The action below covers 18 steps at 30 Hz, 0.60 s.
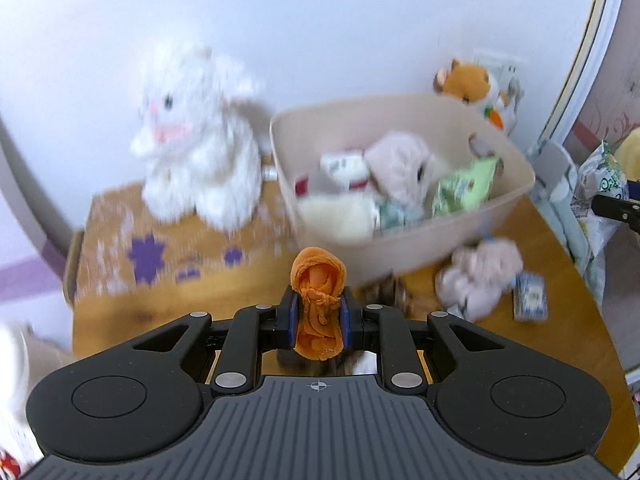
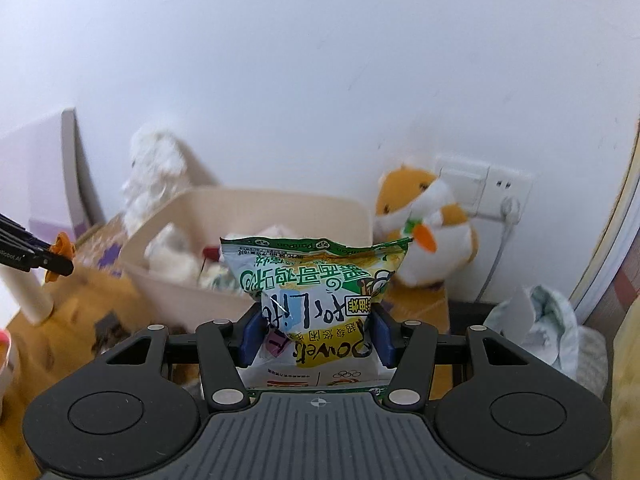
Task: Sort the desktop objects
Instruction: 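Carry the orange sock and white snack bag into the basket and release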
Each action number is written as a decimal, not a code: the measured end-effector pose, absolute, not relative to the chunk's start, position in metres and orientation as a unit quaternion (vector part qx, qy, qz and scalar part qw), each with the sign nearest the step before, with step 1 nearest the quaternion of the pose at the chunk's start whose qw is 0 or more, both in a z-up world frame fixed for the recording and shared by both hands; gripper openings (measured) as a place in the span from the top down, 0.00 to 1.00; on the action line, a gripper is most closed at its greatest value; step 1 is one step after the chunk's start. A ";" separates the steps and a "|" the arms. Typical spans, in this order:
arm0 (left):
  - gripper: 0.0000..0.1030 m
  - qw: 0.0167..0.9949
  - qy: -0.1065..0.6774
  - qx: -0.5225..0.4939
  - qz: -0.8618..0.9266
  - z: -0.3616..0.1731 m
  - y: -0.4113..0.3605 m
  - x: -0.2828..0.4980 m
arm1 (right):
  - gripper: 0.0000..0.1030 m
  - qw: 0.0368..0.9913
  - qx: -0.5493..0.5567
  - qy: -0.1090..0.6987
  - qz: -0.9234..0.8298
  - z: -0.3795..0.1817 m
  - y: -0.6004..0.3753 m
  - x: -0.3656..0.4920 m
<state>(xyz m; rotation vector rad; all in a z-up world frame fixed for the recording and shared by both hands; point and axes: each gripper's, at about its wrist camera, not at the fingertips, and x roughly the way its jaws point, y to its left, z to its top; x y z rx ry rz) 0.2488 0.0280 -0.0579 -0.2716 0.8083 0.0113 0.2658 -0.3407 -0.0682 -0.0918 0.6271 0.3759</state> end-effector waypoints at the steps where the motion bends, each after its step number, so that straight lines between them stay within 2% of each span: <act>1: 0.80 0.914 0.385 -0.128 0.007 -0.051 0.030 0.254 | 0.50 0.935 -0.043 0.302 0.182 -0.065 -0.341 0.270; 8: 0.80 0.928 0.355 -0.110 0.009 -0.025 0.029 0.286 | 0.50 0.944 -0.048 0.280 0.167 -0.049 -0.338 0.297; 18: 0.80 0.930 0.354 -0.100 0.004 -0.018 0.006 0.334 | 0.49 0.949 -0.023 0.274 0.156 -0.042 -0.315 0.336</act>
